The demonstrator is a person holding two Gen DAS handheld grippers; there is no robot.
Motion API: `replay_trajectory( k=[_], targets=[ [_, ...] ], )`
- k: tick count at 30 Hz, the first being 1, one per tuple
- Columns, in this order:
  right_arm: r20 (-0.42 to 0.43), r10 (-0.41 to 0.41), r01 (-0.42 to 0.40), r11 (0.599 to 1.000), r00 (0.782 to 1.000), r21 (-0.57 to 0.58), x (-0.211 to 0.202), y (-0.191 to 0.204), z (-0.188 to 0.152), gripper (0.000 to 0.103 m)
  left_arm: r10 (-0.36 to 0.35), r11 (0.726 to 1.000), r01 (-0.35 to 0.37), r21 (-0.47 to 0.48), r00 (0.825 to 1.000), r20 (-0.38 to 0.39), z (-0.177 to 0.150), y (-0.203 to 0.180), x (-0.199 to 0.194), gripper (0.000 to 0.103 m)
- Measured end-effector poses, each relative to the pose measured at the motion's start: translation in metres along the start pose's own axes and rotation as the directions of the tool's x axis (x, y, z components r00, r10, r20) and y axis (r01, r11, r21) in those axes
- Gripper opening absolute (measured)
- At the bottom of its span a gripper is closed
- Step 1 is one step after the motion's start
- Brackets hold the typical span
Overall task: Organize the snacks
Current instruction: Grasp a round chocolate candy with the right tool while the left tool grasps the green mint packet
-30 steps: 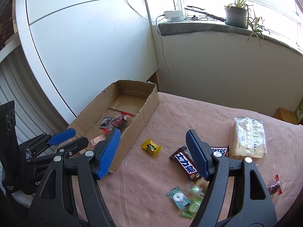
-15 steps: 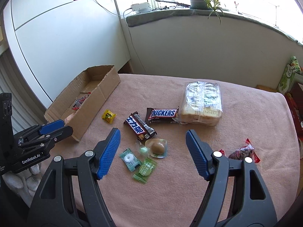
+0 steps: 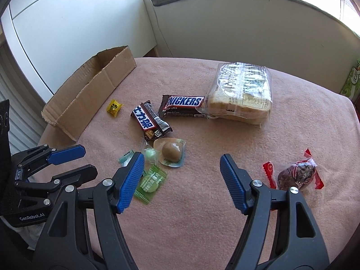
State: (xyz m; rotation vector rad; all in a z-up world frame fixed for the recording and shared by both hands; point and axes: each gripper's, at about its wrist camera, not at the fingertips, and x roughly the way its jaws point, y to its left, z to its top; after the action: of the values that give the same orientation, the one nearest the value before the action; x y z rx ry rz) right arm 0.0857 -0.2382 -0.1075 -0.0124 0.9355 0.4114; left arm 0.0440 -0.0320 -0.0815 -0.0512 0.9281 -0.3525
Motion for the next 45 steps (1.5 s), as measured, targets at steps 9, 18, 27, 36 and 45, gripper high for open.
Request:
replay_trajectory(
  k=[9,18,27,36,45],
  targets=[
    [-0.046,-0.003,0.003,1.0,0.999,0.002,0.029,-0.006,0.007,0.054,-0.01,0.999,0.012,0.045,0.999,-0.042,0.002,-0.013,0.023,0.047],
    [-0.06,0.019,-0.019,1.0,0.998,0.0,0.042,0.001,0.01,0.053,0.019,0.996,-0.013,0.086,0.998,-0.065,0.004,-0.017,0.04,0.047],
    [-0.064,-0.009,0.006,0.999,0.998,-0.039,0.055,0.013,0.013,0.049,0.041,0.991,-0.034,0.128,0.998,-0.046,0.005,-0.019,0.047,0.047],
    [-0.05,-0.063,0.058,0.993,0.997,-0.099,0.057,0.023,0.012,0.031,0.042,0.991,-0.039,0.127,0.999,-0.025,0.006,-0.016,0.048,0.036],
    [-0.039,-0.062,0.059,0.996,0.997,-0.066,0.05,0.015,0.01,0.028,0.029,0.994,-0.027,0.108,0.999,-0.022,0.004,-0.011,0.043,0.035]
  ],
)
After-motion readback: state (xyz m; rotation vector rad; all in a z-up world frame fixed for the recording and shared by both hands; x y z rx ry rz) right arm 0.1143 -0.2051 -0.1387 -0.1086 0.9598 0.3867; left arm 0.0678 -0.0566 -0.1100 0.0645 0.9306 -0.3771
